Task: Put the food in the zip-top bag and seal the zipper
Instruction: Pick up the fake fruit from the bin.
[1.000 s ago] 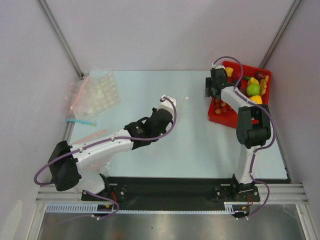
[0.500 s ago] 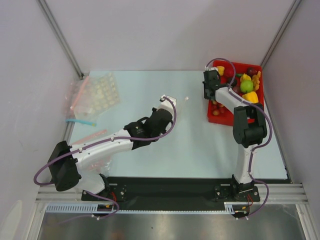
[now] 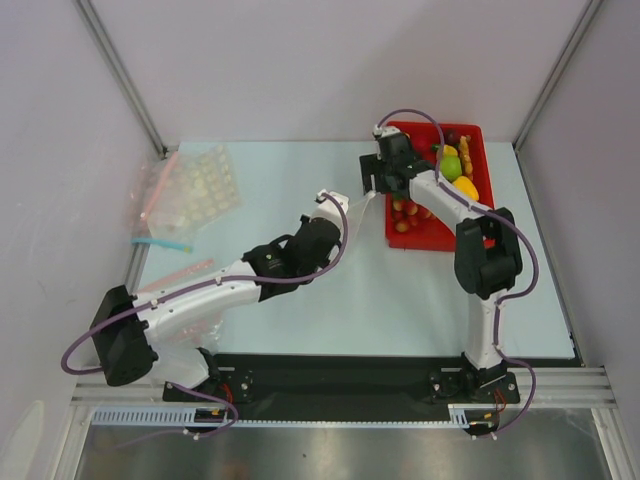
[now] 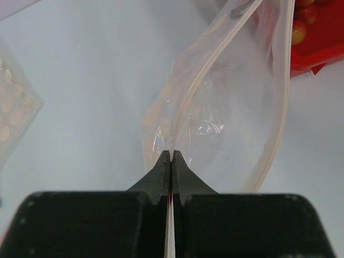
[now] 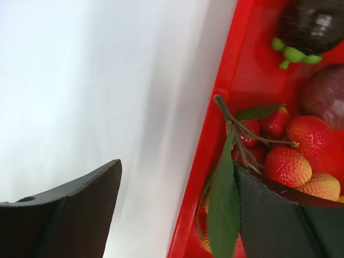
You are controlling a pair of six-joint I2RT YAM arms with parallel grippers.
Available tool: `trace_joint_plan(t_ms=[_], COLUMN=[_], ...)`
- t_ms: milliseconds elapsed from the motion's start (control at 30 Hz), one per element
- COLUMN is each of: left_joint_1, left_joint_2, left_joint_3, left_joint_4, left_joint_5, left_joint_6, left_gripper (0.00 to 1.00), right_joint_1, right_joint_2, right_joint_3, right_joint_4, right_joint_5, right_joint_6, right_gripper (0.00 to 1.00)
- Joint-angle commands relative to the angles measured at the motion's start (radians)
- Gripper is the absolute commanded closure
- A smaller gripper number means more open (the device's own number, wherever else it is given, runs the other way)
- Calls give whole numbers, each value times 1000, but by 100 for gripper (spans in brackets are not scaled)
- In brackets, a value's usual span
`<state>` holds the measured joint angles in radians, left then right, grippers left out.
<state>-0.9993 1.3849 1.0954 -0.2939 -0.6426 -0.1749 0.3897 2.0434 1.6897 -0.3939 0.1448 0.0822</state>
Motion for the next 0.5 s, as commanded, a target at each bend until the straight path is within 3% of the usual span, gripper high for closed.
trace_joint_plan(t_ms=[0, 133, 333, 467], left_joint_1=[-2, -2, -2, -2], left_joint_2=[-44, -46, -55, -60], left_joint_3=[-6, -5, -9, -9], left_joint_4=[38, 38, 41, 41], left_joint_5=[-6, -8, -9, -6], left_joint_6=[6, 5, 3, 0], left_gripper=[99, 100, 100, 100], right_joint_1=[-25, -52, -83, -86], right_joint_2=[-90, -143, -141, -109], right_joint_3=[-10, -59, -56, -67], right_joint_4=[56, 87, 47, 47], right_joint_5=[-47, -27, 82, 125], right_joint_6=[2, -7, -64, -159], right_gripper=[15, 16, 28, 27])
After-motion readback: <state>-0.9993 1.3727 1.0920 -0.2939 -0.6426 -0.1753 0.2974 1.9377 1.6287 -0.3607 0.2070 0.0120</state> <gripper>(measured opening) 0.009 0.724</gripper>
